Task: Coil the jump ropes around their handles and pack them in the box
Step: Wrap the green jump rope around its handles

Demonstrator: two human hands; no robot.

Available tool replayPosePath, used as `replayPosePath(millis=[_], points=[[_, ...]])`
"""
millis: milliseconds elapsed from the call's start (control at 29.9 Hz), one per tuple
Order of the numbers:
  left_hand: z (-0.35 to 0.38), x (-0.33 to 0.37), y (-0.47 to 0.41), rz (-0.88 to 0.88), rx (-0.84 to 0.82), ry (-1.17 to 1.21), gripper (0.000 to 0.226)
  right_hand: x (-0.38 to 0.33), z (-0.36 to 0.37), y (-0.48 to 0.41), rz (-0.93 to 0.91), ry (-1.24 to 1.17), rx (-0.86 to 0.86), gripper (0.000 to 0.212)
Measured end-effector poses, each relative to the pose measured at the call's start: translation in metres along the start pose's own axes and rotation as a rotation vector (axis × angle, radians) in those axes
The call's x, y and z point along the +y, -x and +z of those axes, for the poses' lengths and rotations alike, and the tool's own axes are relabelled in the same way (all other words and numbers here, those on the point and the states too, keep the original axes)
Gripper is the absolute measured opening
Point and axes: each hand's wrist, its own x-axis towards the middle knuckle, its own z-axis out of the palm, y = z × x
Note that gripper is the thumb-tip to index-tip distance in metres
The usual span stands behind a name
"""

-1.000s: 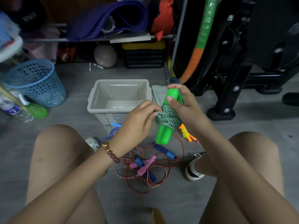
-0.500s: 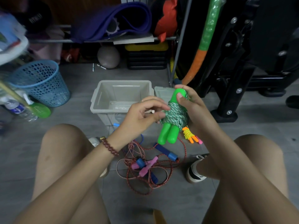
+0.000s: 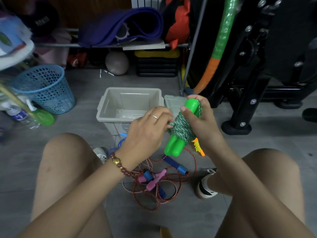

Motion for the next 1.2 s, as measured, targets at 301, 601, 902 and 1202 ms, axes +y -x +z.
replayPosePath(millis=[301,601,902,1202], points=[[-0.001,0.002,0.006,-0.083,-0.064,0.114,0.015,0.008,0.007,-0.004,-0.111,0.187,0.080,0.032],[0.014,-0.006,-0.006,-0.275,-0.177,0.525,0.012,0.010,-0.014,-0.006,-0.462,0.205,-0.049,0.047],[0.114,0.003,-0.045,-0.729,-0.087,0.961,0.007,0.066,-0.061,-0.041,0.019,-0.021,-0.008,0.075],[0.230,0.027,-0.044,-0.846,-0.115,1.039,0.009,0.140,-0.104,-0.076,0.594,-0.490,0.003,0.048]])
